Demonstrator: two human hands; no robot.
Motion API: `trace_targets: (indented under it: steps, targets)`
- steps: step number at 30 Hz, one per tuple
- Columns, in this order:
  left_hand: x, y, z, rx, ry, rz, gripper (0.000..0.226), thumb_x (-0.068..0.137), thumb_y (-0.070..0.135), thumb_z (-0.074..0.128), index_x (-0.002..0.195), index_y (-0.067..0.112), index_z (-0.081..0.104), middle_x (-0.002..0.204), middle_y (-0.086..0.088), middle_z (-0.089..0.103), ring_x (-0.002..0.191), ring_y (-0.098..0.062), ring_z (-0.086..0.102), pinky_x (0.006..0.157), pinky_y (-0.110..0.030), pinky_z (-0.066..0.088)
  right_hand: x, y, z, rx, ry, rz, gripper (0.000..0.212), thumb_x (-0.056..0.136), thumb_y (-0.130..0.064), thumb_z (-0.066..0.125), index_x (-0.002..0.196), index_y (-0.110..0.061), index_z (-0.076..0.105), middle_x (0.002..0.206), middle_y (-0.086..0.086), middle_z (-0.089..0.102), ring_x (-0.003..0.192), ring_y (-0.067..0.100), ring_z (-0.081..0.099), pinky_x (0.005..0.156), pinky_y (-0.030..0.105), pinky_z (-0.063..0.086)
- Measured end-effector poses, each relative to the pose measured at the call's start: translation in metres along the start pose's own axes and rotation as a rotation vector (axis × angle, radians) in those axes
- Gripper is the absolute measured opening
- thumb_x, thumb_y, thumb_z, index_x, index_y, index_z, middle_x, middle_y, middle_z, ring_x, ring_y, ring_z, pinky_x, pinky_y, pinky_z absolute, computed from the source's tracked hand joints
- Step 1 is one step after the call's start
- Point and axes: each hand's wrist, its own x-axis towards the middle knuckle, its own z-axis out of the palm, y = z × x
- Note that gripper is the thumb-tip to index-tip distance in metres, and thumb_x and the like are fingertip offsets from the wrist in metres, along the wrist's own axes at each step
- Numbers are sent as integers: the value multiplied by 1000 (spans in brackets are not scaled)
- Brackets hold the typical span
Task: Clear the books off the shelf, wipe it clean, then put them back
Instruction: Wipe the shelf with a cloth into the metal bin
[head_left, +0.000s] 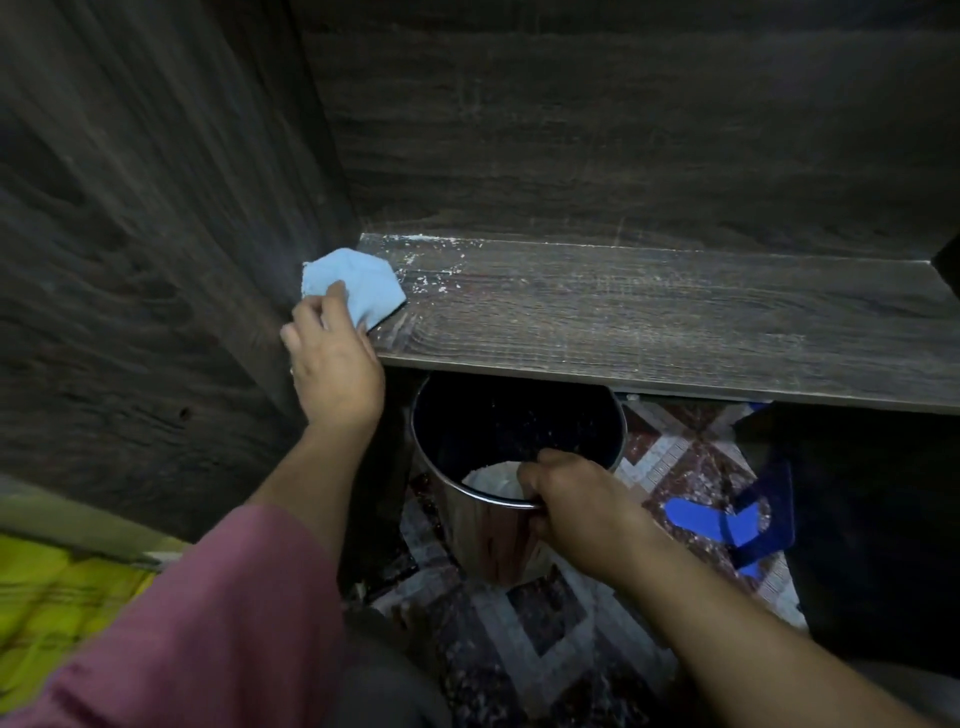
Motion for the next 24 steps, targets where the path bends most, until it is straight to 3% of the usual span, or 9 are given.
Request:
trace_targets:
  steps: [5,9,14,17,20,24]
  targets:
    - [0,10,11,82,-100,-127,39,96,20,48,133,8,47,124,-23,49,109,-41,45,90,-45,36,4,-4,7,30,-17,33,11,80,-6,56,87,-15,57,97,4,55,93,28,58,74,37,47]
    - [-16,33,17,233,-52,85,33,80,17,69,111,9,61,95,-15,60,84,-32,58,77,-35,42,5,2,9,74,8,51,13,77,-7,61,82,-18,57,94,2,55,90,27,59,68,34,45]
    - [-48,79,23,-94,-177,255,35,81,9,68,115,7,60,99,-18,58,90,-36,56,75,-42,48,5,4,9,62,7,65,16,76,-10,62,75,-21,51,91,-2,53,88,25,60,63,31,41]
    - [-51,91,20,-290,-234,307,36,87,10,62,123,5,57,110,-19,55,102,-38,51,89,-41,40,3,6,6,103,4,66,31,74,-9,62,69,-27,37,84,-6,45,87,25,59,61,28,36]
    - [-32,80,16,-263,-144,199,38,90,11,57,128,8,53,119,-19,51,108,-37,46,92,-35,29,0,9,2,76,17,86,25,75,-10,60,74,-27,42,87,-8,44,92,22,58,62,24,31]
    - [3,36,9,-150,161,-62,37,88,8,53,125,8,52,117,-23,49,100,-42,47,88,-40,30,-4,11,-4,95,14,95,19,76,-10,60,76,-24,47,91,-3,51,92,24,59,65,29,38]
